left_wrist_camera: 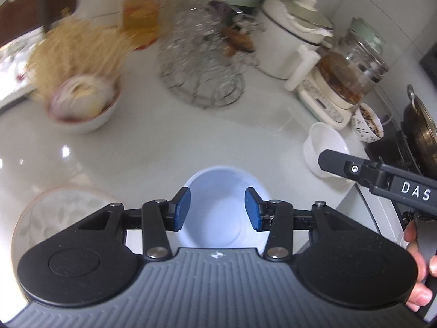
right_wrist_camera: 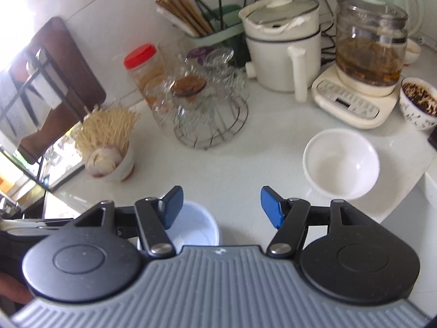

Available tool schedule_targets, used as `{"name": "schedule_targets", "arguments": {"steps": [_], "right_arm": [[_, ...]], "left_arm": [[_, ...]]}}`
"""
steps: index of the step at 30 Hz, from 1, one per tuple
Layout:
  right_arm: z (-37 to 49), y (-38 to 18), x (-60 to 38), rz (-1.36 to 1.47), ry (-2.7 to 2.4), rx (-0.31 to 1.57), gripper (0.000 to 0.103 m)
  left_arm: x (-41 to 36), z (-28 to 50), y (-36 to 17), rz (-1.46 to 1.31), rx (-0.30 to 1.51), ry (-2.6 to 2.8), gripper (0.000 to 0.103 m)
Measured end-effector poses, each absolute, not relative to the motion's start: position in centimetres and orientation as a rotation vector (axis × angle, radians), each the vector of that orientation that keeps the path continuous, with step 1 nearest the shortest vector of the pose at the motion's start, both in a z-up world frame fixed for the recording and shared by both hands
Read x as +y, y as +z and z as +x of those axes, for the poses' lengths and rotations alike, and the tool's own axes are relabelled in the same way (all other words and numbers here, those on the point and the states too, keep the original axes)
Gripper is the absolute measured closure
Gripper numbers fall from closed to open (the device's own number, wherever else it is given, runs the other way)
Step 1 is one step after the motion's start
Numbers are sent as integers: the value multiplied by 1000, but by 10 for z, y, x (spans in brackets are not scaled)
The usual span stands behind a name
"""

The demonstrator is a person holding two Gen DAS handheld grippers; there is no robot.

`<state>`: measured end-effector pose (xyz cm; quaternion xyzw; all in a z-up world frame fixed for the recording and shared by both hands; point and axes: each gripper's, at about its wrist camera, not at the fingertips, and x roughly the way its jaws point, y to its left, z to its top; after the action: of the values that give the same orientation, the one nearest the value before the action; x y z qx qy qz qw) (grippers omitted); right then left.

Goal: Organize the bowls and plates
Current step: 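Move both open grippers to the rim of the white ceramic bowl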

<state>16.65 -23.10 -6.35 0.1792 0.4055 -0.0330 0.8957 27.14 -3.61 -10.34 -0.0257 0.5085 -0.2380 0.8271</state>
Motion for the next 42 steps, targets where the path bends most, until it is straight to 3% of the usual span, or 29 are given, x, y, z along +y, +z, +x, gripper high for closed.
{"name": "schedule_targets", "arguments": {"steps": [19,33,37,42], "right_arm": [[144,-67,-342,406,-176,785,38],[143,-123,-423,462,-221,830,38],[153,-138,-429,477,-196,819,46],[163,-151,-435,510,-178,805,46]], "left_arm": [[-151,272,-95,-23,1039,-534,53],[-246,271,-150,-53,1038,-550,53],[-254,279,-167,-70,1026,-537,53],[-256,287,-179,-125,1001,-513,53]]}}
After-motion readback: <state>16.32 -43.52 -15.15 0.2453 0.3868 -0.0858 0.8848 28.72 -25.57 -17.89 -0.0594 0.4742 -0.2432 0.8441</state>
